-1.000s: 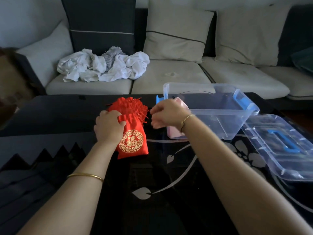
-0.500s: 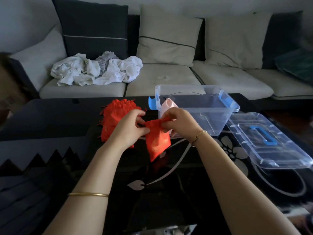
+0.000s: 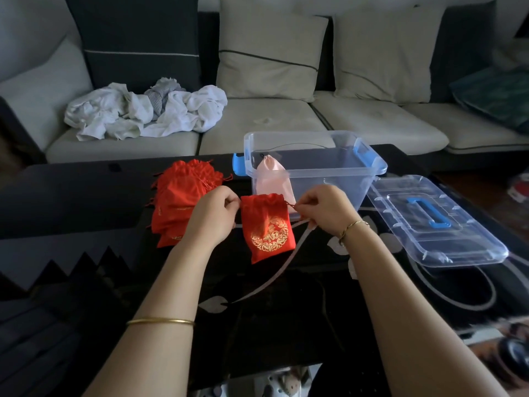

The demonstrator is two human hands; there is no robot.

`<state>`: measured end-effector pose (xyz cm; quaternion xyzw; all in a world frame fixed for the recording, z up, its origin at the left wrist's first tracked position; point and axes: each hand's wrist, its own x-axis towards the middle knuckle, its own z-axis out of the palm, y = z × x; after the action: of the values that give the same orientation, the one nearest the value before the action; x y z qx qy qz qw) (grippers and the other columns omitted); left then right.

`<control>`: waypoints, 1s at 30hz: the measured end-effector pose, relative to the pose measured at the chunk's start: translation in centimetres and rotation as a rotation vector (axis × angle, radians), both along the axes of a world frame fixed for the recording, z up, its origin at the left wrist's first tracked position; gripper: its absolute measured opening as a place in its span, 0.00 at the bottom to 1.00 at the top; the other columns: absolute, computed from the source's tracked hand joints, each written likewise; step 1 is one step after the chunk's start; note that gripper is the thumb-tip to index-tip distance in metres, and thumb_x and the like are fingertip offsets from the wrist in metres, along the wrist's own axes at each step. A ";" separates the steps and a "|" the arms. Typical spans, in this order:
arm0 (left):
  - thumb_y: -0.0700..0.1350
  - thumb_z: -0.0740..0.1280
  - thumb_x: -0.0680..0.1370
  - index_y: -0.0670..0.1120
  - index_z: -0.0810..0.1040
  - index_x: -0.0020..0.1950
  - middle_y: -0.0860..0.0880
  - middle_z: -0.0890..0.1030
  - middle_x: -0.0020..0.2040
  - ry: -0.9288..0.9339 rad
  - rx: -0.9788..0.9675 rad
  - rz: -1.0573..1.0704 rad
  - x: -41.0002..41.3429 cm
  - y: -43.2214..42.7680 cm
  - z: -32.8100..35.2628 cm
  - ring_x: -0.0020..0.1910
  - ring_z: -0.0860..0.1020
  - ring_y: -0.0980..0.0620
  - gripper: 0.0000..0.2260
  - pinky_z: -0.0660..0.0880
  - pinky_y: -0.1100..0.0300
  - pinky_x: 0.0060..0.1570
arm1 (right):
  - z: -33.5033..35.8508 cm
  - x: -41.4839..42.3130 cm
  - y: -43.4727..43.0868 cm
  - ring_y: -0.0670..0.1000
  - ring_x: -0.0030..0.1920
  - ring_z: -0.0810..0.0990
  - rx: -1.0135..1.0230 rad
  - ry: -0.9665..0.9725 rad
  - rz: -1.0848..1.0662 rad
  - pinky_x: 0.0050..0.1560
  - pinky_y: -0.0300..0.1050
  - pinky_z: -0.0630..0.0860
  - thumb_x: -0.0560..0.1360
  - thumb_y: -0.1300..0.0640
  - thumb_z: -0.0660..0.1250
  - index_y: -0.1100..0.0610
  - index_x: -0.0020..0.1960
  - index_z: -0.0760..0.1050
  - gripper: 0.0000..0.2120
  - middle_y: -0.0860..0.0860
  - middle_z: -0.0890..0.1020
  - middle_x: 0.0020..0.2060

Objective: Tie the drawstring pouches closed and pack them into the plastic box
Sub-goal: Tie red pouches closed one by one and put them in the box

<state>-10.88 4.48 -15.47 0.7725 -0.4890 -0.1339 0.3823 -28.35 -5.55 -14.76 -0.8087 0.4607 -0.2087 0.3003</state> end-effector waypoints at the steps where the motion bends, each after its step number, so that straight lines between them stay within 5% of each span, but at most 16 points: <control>1: 0.40 0.60 0.79 0.46 0.74 0.45 0.51 0.76 0.37 -0.011 -0.007 0.007 0.1 0.0 0.0 0.36 0.75 0.52 0.05 0.70 0.61 0.34 | 0.1 -0.1 -0.1 0.47 0.33 0.76 -0.029 0.039 -0.006 0.41 0.43 0.79 0.75 0.62 0.65 0.61 0.44 0.80 0.06 0.51 0.80 0.36; 5: 0.40 0.61 0.79 0.45 0.75 0.45 0.54 0.74 0.36 -0.078 -0.027 0.023 -0.1 0.1 0.2 0.35 0.72 0.57 0.05 0.65 0.65 0.30 | 0.2 -0.1 0.0 0.56 0.39 0.79 0.033 0.058 -0.028 0.41 0.49 0.77 0.77 0.62 0.60 0.68 0.46 0.76 0.10 0.60 0.82 0.43; 9: 0.40 0.61 0.79 0.46 0.75 0.47 0.57 0.73 0.38 -0.073 -0.044 0.030 -0.4 0.3 0.5 0.36 0.72 0.59 0.05 0.64 0.67 0.31 | 0.0 0.0 0.6 0.52 0.35 0.81 0.496 -0.331 -0.041 0.32 0.40 0.71 0.80 0.62 0.56 0.61 0.45 0.70 0.07 0.57 0.83 0.41; 13: 0.40 0.61 0.80 0.45 0.77 0.48 0.53 0.77 0.43 -0.073 -0.045 0.029 -0.6 0.7 0.6 0.41 0.74 0.56 0.05 0.65 0.67 0.34 | -0.4 -0.3 0.6 0.46 0.29 0.77 0.604 -0.504 -0.096 0.31 0.38 0.70 0.78 0.64 0.60 0.61 0.45 0.72 0.04 0.54 0.80 0.34; 18: 0.39 0.60 0.80 0.41 0.80 0.57 0.45 0.81 0.55 -0.123 0.005 0.062 -0.4 1.4 1.3 0.54 0.78 0.48 0.11 0.69 0.62 0.48 | -0.1 -1.2 0.4 0.48 0.32 0.74 0.396 -0.376 -0.097 0.35 0.39 0.74 0.75 0.67 0.62 0.59 0.43 0.78 0.08 0.53 0.77 0.33; 24: 0.41 0.64 0.79 0.42 0.81 0.50 0.48 0.79 0.37 -0.119 -0.020 0.167 0.6 2.1 1.0 0.33 0.76 0.54 0.07 0.66 0.68 0.29 | 0.4 -1.5 0.2 0.54 0.46 0.79 -0.163 0.016 -0.081 0.54 0.48 0.77 0.75 0.62 0.66 0.62 0.56 0.78 0.11 0.55 0.80 0.44; 30: 0.42 0.66 0.78 0.37 0.81 0.41 0.42 0.82 0.36 -0.140 -0.115 0.232 1.0 2.3 0.8 0.34 0.80 0.45 0.11 0.70 0.65 0.26 | 0.2 -1.7 -0.3 0.58 0.43 0.78 -0.236 0.108 -0.115 0.49 0.53 0.77 0.76 0.57 0.63 0.66 0.44 0.78 0.12 0.58 0.81 0.39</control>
<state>-9.85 6.78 -14.69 0.8083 -0.4286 -0.0064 0.4037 -30.01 -5.87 -14.53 -0.8208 0.4940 -0.2343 0.1654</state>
